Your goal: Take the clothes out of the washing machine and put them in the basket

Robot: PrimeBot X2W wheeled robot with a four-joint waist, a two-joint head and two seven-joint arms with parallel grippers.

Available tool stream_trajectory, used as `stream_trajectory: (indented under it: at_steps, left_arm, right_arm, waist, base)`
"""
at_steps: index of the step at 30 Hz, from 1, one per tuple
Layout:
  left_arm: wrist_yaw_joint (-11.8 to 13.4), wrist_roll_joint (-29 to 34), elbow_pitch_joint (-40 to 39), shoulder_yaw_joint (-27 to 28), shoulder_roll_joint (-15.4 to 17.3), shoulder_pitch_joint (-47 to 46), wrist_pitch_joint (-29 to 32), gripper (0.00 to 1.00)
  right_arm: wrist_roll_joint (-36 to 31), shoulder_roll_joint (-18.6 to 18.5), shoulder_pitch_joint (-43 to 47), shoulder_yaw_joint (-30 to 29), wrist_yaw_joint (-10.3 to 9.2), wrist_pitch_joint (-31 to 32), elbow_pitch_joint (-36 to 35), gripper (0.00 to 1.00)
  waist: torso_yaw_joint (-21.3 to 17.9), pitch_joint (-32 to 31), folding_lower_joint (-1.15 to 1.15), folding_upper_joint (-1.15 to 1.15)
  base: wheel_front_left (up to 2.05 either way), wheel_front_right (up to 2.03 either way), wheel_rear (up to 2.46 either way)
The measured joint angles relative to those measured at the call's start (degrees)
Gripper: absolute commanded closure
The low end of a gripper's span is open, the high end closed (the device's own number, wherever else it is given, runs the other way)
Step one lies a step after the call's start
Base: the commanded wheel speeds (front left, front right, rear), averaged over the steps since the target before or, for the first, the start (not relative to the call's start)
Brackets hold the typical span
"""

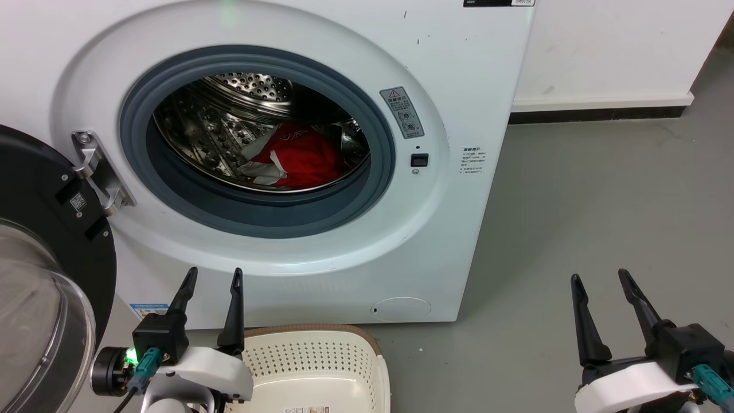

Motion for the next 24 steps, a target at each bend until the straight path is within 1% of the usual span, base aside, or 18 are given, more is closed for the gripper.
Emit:
stream_trajectory:
  at_steps: [7,24]
  left_arm:
    - [-0.3,2.6,0.4,0.4,-0.4,0.0,-0.6,0.0]
    - [-0.9,3.0,1.0,1.4,-0.9,-0.4,-0.7,0.0]
  right_arm:
    - [-1.4,0.0,0.0,0.2,0.0,-0.5,0.4,0.0]
    - [-1.2,0.0,-0.1,0.2,0.0,-0.6,1.7,0.0]
  waist:
    - [-0.1,-0.1,0.0,0.0]
    - [0.2,0.3,0.0,0.0]
  base:
    - [0.0,0.0,0.0]
    - [0.0,0.0,0.0]
